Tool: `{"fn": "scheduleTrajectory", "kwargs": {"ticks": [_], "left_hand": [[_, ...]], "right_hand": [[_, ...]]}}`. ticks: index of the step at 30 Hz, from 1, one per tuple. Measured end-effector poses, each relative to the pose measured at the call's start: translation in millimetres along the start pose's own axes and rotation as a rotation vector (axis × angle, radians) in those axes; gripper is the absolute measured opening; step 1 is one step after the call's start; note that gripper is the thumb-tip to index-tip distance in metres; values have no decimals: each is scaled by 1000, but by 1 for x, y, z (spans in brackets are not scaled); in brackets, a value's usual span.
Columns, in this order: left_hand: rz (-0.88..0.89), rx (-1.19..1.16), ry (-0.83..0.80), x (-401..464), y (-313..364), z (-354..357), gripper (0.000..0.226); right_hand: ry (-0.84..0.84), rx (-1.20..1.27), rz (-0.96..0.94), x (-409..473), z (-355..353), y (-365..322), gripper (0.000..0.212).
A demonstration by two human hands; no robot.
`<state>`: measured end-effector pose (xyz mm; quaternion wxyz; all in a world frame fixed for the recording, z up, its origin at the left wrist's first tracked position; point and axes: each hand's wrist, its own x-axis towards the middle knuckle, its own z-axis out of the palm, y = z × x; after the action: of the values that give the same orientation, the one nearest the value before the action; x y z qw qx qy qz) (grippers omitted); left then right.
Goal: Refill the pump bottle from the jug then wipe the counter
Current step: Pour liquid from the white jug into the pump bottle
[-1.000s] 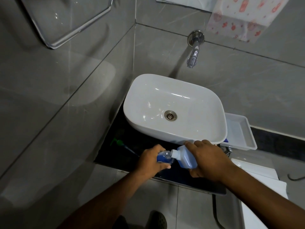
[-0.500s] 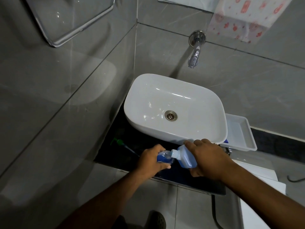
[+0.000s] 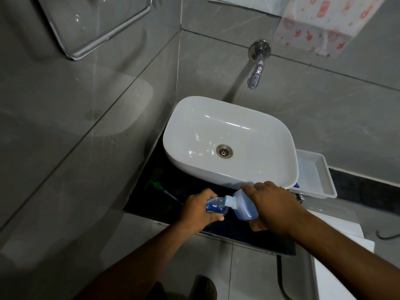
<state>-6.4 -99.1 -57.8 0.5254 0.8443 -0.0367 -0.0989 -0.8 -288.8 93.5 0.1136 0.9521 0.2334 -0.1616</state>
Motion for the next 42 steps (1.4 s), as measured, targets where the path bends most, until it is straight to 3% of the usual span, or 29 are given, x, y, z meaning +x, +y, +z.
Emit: {"fn": "scheduleTrajectory", "kwargs": {"ticks": [42], "left_hand": [[-12,-34,-19,1,-2,1,51]], "right_hand": [[19,-4,-3,2,-6,-2,86]]}}
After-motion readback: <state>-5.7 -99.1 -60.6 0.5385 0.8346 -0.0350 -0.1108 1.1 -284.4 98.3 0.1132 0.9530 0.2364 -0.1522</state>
